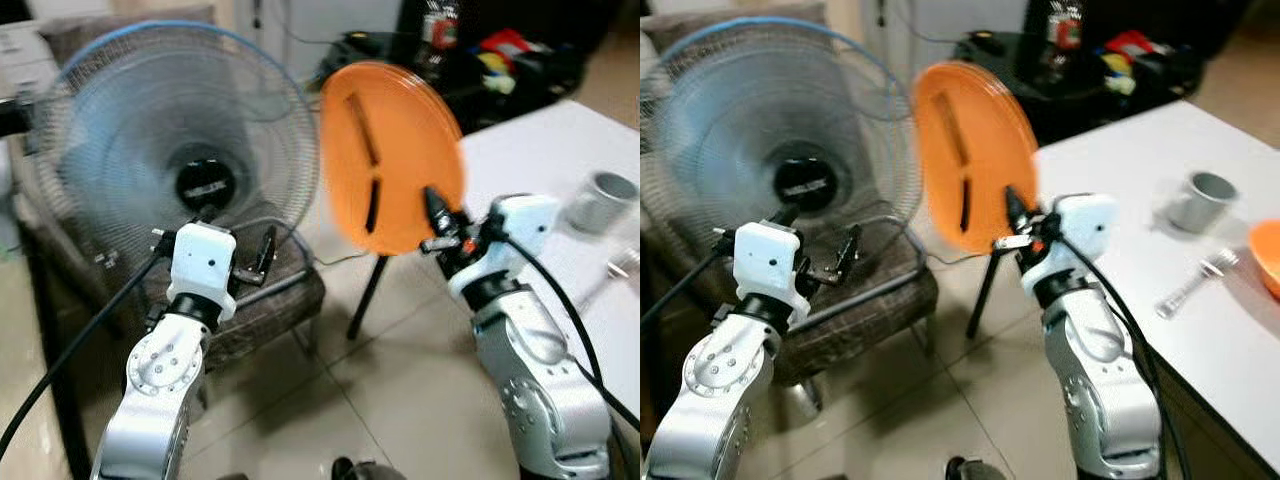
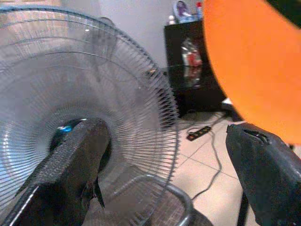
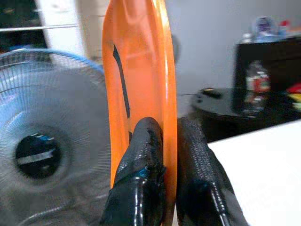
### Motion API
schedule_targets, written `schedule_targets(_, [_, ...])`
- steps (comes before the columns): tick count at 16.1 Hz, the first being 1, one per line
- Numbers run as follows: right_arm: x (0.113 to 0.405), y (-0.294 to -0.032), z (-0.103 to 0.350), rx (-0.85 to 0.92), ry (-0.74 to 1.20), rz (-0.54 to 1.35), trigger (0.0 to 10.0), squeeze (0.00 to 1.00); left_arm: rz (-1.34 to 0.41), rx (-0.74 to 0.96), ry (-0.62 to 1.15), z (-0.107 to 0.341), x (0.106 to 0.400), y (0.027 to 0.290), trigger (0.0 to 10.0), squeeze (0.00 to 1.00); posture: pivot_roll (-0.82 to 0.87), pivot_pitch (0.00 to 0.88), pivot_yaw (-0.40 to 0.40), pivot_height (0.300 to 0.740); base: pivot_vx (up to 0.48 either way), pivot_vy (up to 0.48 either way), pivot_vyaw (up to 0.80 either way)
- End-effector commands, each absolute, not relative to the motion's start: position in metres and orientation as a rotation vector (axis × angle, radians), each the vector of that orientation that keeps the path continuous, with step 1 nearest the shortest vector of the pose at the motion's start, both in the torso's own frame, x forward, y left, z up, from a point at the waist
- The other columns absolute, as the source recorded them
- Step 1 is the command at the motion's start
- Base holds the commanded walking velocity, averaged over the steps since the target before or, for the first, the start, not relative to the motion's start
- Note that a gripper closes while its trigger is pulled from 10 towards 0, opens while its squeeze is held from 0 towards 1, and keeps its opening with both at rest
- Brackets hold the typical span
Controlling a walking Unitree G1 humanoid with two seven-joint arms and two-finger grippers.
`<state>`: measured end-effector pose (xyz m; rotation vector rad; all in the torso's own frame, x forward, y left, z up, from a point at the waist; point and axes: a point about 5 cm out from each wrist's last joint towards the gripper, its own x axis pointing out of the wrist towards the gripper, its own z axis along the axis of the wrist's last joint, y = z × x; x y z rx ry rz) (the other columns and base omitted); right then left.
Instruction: Setting the table
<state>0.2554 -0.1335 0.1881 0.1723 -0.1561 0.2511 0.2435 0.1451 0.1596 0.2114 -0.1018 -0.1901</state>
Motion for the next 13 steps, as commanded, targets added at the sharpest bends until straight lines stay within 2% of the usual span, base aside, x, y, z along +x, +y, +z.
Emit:
schedule_targets(1, [0.257, -0.134, 0.195, 0.181, -0.182, 0.253, 10.0, 0.0, -0.198, 0.209, -0.111, 0.161, 0.245, 0.143, 10.0, 0.0, 0.07, 0.0, -0.023, 0.74, 0.0, 0.0, -0.8])
schedule_targets(5, [0.256, -0.135, 0.186, 0.196, -0.119, 0.198, 10.0, 0.0, -0.185, 0.201, -0.105, 0.16, 0.241, 0.147, 10.0, 0.0, 0.08, 0.0, -0.029, 0.74, 0.0, 0.0, -0.8])
schedule_targets(10, [0.252, -0.131, 0.185, 0.221, -0.063, 0.319, 10.0, 0.0, -0.168, 0.159, -0.079, 0.156, 0.234, 0.147, 10.0, 0.0, 0.08, 0.0, -0.043, 0.74, 0.0, 0.0, -0.8])
schedule_targets(13, [0.253, -0.133, 0.182, 0.169, -0.056, 0.3, 10.0, 0.0, -0.167, 0.163, -0.079, 0.155, 0.237, 0.146, 10.0, 0.0, 0.07, 0.0, -0.04, 0.74, 0.0, 0.0, -0.8])
